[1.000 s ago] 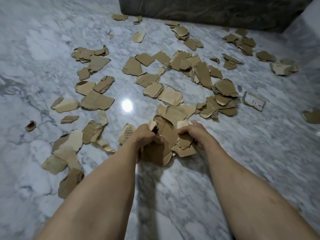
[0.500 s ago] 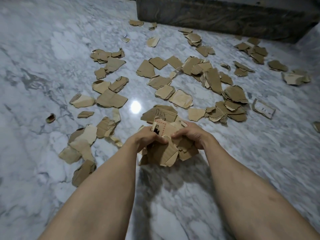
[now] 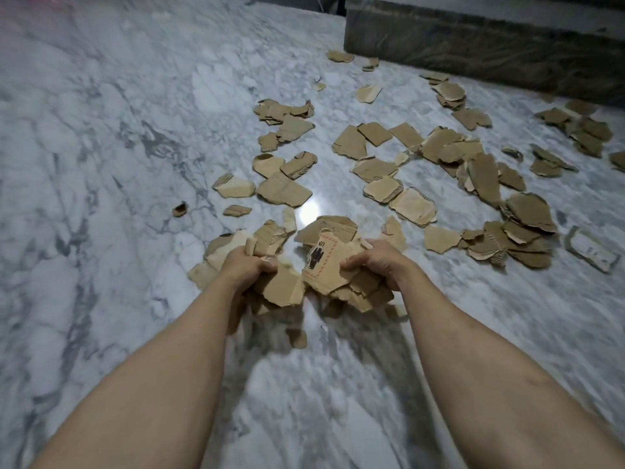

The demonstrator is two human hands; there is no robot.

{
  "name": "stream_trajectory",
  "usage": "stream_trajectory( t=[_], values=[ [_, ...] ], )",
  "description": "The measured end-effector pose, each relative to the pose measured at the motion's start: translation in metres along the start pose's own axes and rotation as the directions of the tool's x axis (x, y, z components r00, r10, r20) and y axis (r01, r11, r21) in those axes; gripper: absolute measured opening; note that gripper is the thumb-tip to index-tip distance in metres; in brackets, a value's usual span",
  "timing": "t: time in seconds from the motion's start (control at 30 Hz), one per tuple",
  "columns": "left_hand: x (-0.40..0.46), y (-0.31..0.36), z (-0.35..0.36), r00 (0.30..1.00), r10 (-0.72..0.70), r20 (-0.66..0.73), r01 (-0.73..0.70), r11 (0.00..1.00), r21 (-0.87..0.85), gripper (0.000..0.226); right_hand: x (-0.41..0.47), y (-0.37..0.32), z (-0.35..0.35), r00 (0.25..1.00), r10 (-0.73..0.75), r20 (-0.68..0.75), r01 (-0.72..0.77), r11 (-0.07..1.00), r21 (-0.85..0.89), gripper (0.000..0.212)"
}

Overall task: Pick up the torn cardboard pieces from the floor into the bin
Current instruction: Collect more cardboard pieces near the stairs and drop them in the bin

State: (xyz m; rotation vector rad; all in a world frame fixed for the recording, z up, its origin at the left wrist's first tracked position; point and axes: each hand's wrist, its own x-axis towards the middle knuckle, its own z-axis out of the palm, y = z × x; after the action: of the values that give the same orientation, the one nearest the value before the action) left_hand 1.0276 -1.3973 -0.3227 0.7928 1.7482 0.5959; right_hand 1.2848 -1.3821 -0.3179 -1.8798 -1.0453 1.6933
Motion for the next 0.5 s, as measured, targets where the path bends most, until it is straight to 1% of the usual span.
stream_trajectory(
  t=[0.03,0.07,0.13,0.17,0.2,0.27,0.37,0.43,0.5],
  values=[
    [0.0,-0.006,-0.011,0.996,0.016,-0.087,-0.015,1.0,0.005,0.026,0.003,0.0,0.007,1.0,0.008,-0.001,-0.008,0.998,-0.066,0.047],
    [-0.001,-0.012,-0.019,0.988,0.037,-0.15,-0.03,0.998,0.051,0.031,0.006,0.001,0.014,1.0,0.015,0.006,-0.013,0.986,-0.164,0.062],
    [-0.003,-0.025,-0.025,0.971,0.106,-0.216,-0.057,0.974,0.222,0.055,0.012,0.007,0.029,0.999,0.035,-0.003,-0.033,0.915,-0.403,0.094],
    [-0.004,-0.032,-0.025,0.961,0.153,-0.229,-0.079,0.951,0.3,0.063,0.014,0.009,0.036,0.999,0.043,-0.032,-0.053,0.869,-0.493,0.104],
    [-0.003,-0.039,-0.023,0.952,0.193,-0.237,-0.1,0.93,0.355,0.066,0.014,0.01,0.043,0.997,0.041,-0.07,-0.073,0.833,-0.548,0.108],
    [-0.002,-0.048,-0.015,0.94,0.235,-0.249,-0.112,0.898,0.426,0.074,0.013,0.008,0.053,0.991,0.014,-0.133,-0.092,0.796,-0.599,0.106],
    [-0.004,-0.052,-0.004,0.947,0.176,-0.269,-0.019,0.865,0.502,0.093,0.017,0.003,0.06,0.984,0.002,-0.175,-0.114,0.765,-0.634,0.104],
    [-0.005,-0.055,-0.003,0.958,0.147,-0.248,0.016,0.832,0.555,0.105,0.021,-0.002,0.061,0.984,0.026,-0.177,-0.128,0.796,-0.592,0.103],
    [-0.005,-0.054,-0.007,0.983,0.085,-0.164,0.018,0.84,0.543,0.105,0.024,-0.006,0.064,0.988,0.05,-0.148,-0.118,0.858,-0.5,0.094]
  ],
)
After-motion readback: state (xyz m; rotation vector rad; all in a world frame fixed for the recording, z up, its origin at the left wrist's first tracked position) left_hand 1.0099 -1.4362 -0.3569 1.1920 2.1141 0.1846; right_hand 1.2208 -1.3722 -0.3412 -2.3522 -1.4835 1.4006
